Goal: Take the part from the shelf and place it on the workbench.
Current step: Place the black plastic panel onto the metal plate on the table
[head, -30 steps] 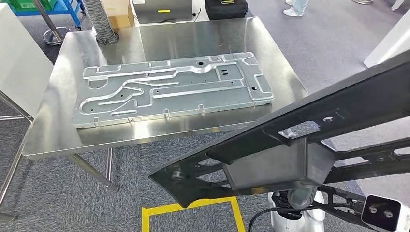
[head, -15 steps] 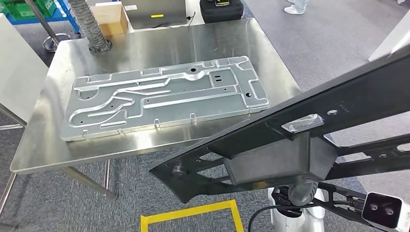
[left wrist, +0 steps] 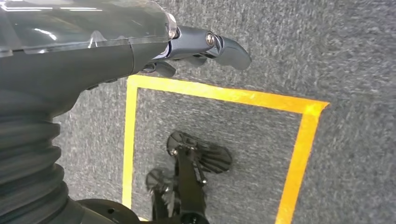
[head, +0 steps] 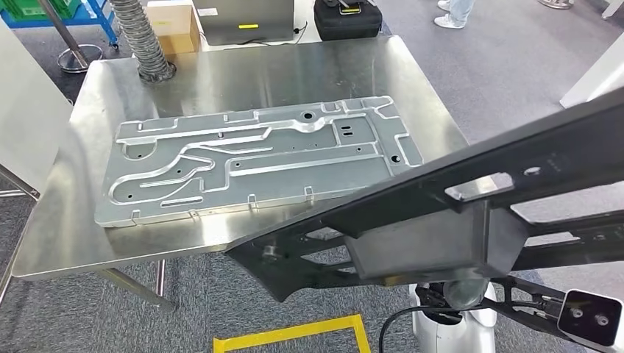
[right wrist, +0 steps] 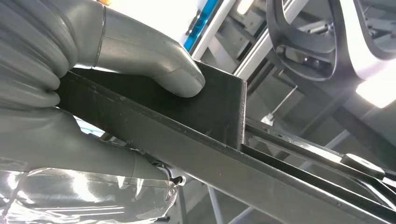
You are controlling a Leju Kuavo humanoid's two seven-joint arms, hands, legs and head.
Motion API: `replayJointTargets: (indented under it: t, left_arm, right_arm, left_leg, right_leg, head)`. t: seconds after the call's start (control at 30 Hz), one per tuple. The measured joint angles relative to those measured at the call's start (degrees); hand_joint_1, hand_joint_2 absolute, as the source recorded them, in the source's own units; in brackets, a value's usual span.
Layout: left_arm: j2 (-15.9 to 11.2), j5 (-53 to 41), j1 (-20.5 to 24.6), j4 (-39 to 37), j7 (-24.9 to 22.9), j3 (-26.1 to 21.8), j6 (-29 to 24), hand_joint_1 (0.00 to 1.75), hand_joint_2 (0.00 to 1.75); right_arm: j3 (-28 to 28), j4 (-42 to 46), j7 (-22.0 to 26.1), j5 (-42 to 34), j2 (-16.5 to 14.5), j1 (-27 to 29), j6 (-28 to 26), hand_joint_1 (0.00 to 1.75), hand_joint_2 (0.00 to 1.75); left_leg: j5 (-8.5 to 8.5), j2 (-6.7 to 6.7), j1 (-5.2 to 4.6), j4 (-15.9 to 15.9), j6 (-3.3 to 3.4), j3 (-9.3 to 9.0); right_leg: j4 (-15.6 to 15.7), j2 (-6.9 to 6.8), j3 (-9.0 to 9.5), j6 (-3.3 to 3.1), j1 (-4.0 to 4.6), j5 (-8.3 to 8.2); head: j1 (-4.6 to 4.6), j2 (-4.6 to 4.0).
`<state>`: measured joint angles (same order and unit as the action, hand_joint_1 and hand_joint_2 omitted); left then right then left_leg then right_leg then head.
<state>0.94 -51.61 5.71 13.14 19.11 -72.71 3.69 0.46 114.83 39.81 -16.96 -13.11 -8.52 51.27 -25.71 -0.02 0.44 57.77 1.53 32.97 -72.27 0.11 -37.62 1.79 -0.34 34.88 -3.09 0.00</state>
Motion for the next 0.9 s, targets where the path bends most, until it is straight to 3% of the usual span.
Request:
replayJointTargets:
  t: [0.03,0.07,0.1,0.17,0.23,0.33,0.4,0.5,0.53,0.57,0.6,0.67,0.7,0.73,0.83,0.9]
  left_arm:
    - [0.0,0.03,-0.05,0.0,0.05,-0.02,0.0,0.0,1.75]
    - [0.02,0.05,-0.09,0.0,0.09,-0.03,0.0,0.0,1.75]
    - [0.04,0.08,-0.12,0.0,0.11,-0.04,0.0,0.0,1.75]
    - [0.22,0.16,-0.08,-0.02,0.15,-0.05,0.0,0.0,1.75]
    - [0.45,0.25,0.11,-0.05,0.17,-0.07,-0.02,0.0,1.75]
    - [0.46,0.34,0.34,-0.05,0.14,-0.09,-0.09,0.0,1.75]
    - [0.44,0.24,0.51,-0.04,0.13,-0.09,-0.08,0.0,1.75]
    - [0.47,0.08,0.4,-0.04,0.09,-0.09,-0.07,0.0,1.75]
    - [0.46,0.07,0.29,-0.04,0.07,-0.09,-0.05,0.0,1.75]
    - [0.45,0.06,0.19,-0.04,0.06,-0.09,-0.04,0.0,1.75]
    - [0.44,0.05,0.14,-0.04,0.05,-0.09,-0.01,0.0,1.75]
    - [0.39,0.04,0.13,-0.04,0.05,-0.09,0.03,0.0,1.75]
    - [0.38,0.03,0.18,-0.04,0.05,-0.09,0.05,0.0,1.75]
    - [0.37,0.03,0.22,-0.04,0.04,-0.09,0.05,0.0,1.75]
    - [0.39,0.02,0.26,-0.04,0.02,-0.09,0.09,0.0,1.75]
    - [0.43,-0.03,0.29,-0.04,0.02,-0.09,0.11,0.0,1.75]
  right_arm:
    - [-0.23,-0.01,0.0,-0.06,0.06,-0.01,-0.02,1.75,1.75]
    - [-0.39,-0.01,0.0,-0.09,0.13,-0.05,-0.07,1.75,1.75]
    - [-0.45,-0.01,0.0,-0.11,0.2,-0.13,-0.12,1.75,1.75]
    - [-0.46,-0.02,-0.01,-0.1,0.29,-0.42,-0.45,1.75,1.75]
    - [-0.41,-0.07,-0.02,-0.06,0.37,-0.8,-1.23,1.75,1.75]
    - [-0.16,-0.18,-0.03,-0.11,0.6,-1.18,-2.58,1.75,1.75]
    - [0.12,-0.22,-0.03,-0.37,0.81,-1.46,-3.12,1.75,1.75]
    - [0.35,-0.36,-0.03,-0.86,1.25,-1.69,-3.4,1.75,1.75]
    - [0.35,-0.44,-0.03,-0.97,1.42,-1.66,-3.42,1.75,1.75]
    - [0.35,-0.51,-0.03,-1.05,1.59,-1.64,-3.42,1.75,1.75]
    - [0.35,-0.58,-0.03,-1.15,1.75,-1.61,-3.42,1.75,1.75]
    - [0.34,-0.66,-0.03,-1.38,2.01,-1.63,-3.42,1.75,1.75]
    - [0.33,-0.7,-0.03,-1.47,2.14,-1.64,-3.41,1.75,1.75]
    - [0.32,-0.74,-0.03,-1.55,2.26,-1.66,-3.38,1.75,1.75]
    - [0.28,-0.81,-0.03,-1.66,2.57,-1.68,-3.2,1.75,1.75]
    - [0.23,-0.82,-0.02,-1.44,2.73,-1.73,-3.15,1.75,1.75]
  left_leg:
    - [-0.39,-0.05,-0.02,0.0,0.02,-0.44]
    - [-0.82,-0.13,-0.05,0.0,0.01,-1.02]
    - [-1.28,-0.22,-0.1,0.0,-0.04,-1.71]
    - [-2.25,-0.34,-0.25,-0.09,-0.27,-2.89]
    - [-2.98,-0.38,-0.34,-0.18,-0.77,-3.4]
    - [-3.59,-0.22,-0.4,-0.51,-1.67,-3.98]
    - [-4.99,-0.16,-0.39,2.1,-2.22,-3.11]
    - [-8.81,-0.15,0.03,13.05,-2.9,3.37]
    - [-8.92,-0.15,0.15,15.54,-3.1,5.34]
    - [-7.77,-0.14,0.24,15.85,-3.24,6.3]
    - [-5.51,-0.13,0.33,13.86,-3.3,6.12]
    - [-0.29,-0.09,0.36,6.02,-3.11,3.45]
    - [1.15,-0.09,0.3,2.82,-2.83,2.17]
    - [1.7,-0.09,0.2,0.9,-2.5,1.38]
    - [1.23,-0.15,0.08,-0.04,-1.43,0.91]
    - [1.15,-0.15,0.31,-0.44,-0.77,0.39]
  right_leg:
    - [-2.04,0.0,-1.89,0.0,-0.02,-0.36]
    - [-1.87,0.0,-2.7,-0.1,0.0,-1.9]
    - [0.53,0.0,-2.38,-0.35,0.06,-4.44]
    - [8.22,-0.02,0.01,-1.25,0.42,-9.69]
    - [13.02,-0.09,1.68,-2.04,0.85,-11.42]
    - [14.3,0.02,2.4,-2.7,0.75,-10.75]
    - [15.1,-0.02,3.42,-3.21,0.3,-10.51]
    - [15.33,-0.12,4.69,-3.63,0.2,-9.63]
    - [15.32,-0.09,5.1,-3.63,0.2,-9.25]
    - [15.3,-0.03,5.59,-3.57,0.18,-8.85]
    - [15.29,0.02,6.19,-3.48,0.15,-8.42]
    - [15.26,0.06,7.44,-3.13,0.2,-7.47]
    - [15.2,0.12,7.82,-2.85,0.29,-7.03]
    - [15.15,0.16,8.03,-2.55,0.37,-6.68]
    - [15.17,0.23,8.24,-1.58,0.36,-6.06]
    - [12.82,0.19,7.42,-1.0,0.25,-4.6]
  head:
    - [-0.01,0.0]
    - [0.0,0.0]
    - [0.01,0.0]
    - [0.01,0.0]
    - [0.07,0.0]
    - [0.13,0.0]
    - [0.1,0.0]
    - [0.09,0.0]
    - [0.09,0.0]
    - [0.08,0.0]
    - [0.08,0.0]
    - [0.09,0.0]
    - [0.09,0.0]
    - [0.1,0.0]
    - [0.1,0.0]
    - [0.1,0.0]
